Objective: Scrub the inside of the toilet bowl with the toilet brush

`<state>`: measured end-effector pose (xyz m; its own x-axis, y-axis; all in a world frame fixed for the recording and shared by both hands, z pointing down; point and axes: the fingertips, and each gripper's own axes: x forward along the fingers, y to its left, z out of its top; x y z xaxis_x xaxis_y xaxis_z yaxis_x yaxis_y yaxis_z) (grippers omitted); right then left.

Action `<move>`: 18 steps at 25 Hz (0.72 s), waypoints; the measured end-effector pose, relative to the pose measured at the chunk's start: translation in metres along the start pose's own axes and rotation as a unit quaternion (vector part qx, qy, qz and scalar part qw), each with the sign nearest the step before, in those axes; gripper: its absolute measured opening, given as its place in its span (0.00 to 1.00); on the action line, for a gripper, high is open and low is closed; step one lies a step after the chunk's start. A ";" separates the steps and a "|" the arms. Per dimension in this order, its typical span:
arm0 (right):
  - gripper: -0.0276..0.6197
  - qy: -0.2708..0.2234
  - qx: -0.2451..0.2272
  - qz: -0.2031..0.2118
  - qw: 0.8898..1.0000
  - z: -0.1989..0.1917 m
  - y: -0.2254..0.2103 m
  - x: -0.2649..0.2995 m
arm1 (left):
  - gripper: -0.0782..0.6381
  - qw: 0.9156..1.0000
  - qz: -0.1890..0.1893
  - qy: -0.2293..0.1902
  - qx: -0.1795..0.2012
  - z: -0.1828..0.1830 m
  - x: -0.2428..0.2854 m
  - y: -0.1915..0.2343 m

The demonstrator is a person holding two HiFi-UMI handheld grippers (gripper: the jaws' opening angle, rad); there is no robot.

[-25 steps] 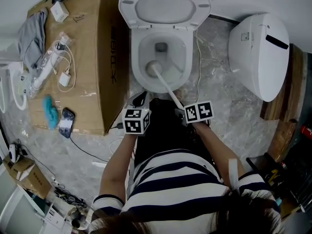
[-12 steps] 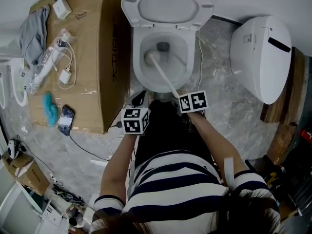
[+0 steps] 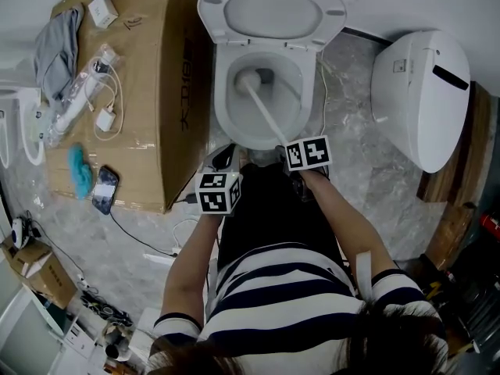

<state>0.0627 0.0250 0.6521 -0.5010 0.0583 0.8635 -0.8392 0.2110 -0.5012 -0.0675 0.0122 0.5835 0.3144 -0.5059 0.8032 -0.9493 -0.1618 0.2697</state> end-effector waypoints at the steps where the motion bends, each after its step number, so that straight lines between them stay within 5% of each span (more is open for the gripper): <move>1: 0.17 -0.002 0.000 -0.001 1.000 0.002 -0.001 -0.001 | 0.11 1.000 0.001 -0.001 -0.001 0.000 0.000 0.000; 18: 0.17 -0.022 -0.067 -0.011 0.997 0.028 -0.003 -0.026 | 0.11 1.000 0.006 -0.017 -0.017 0.019 0.005 0.002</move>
<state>0.0723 -0.0046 0.6300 -0.4935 0.0106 0.8697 -0.8161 0.3399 -0.4673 -0.0684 -0.0070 0.5778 0.3024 -0.5367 0.7877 -0.9519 -0.1269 0.2789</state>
